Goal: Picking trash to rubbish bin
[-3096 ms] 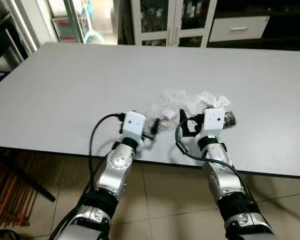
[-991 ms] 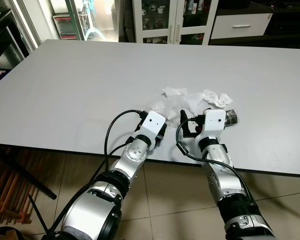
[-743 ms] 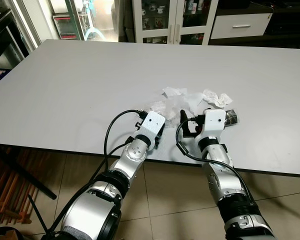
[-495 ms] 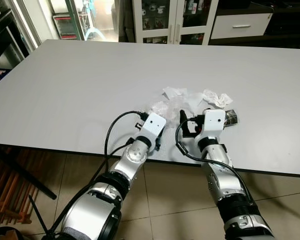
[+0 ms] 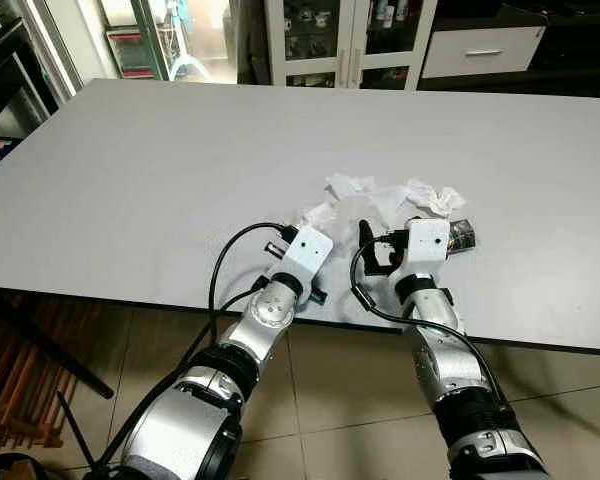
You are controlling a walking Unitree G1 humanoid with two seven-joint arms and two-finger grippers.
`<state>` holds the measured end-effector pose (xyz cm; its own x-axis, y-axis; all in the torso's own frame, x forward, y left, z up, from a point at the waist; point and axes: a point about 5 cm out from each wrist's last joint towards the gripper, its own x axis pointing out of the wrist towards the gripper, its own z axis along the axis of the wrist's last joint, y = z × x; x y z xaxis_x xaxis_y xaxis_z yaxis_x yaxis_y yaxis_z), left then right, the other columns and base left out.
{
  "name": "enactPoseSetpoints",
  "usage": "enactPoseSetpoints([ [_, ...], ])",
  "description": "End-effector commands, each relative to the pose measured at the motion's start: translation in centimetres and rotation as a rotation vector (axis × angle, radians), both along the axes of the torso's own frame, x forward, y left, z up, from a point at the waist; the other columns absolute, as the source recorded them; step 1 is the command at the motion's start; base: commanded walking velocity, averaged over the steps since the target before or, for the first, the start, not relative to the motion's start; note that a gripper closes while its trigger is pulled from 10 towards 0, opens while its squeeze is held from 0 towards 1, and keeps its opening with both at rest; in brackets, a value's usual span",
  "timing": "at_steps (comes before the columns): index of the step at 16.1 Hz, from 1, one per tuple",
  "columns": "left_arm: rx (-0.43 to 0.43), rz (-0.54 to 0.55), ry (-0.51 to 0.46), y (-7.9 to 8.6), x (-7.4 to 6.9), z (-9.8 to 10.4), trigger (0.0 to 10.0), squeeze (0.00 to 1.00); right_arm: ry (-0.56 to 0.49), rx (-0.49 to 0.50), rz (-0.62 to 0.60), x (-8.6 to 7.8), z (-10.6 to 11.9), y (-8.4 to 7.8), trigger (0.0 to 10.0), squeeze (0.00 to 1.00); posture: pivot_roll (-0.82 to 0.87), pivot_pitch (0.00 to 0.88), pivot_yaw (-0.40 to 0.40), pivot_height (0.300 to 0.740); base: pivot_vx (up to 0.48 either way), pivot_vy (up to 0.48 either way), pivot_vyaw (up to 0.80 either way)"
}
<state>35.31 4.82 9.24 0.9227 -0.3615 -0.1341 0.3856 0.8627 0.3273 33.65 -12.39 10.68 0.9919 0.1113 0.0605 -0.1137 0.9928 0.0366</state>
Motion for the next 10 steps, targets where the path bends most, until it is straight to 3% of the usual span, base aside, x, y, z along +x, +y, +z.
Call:
enactPoseSetpoints([
  [1, -0.02, 0.025, -0.037, 0.4, 0.1, 0.4, 10.0, 0.0, 0.01, 0.001, 0.007, 0.1, 0.0, 0.2, 10.0, 0.0, -0.11, 0.03, 0.061, 0.74, 0.0, 0.0, 0.0],
  [9, -0.147, 0.162, -0.257, 2.7, 0.8, 3.6, 10.0, 0.0, 0.008, 0.005, 0.014, 0.0, -0.1, 0.4, 10.0, 0.0, -0.1, 0.016, 0.063, 0.74, 0.0, 0.0, 0.0],
  [10, -0.181, 0.214, -0.339, 3.4, 0.8, 4.6, 10.0, 0.0, 0.002, 0.01, 0.013, 0.0, 0.0, 0.4, 10.0, 0.0, -0.1, 0.013, 0.062, 0.74, 0.0, 0.0, 0.0],
])
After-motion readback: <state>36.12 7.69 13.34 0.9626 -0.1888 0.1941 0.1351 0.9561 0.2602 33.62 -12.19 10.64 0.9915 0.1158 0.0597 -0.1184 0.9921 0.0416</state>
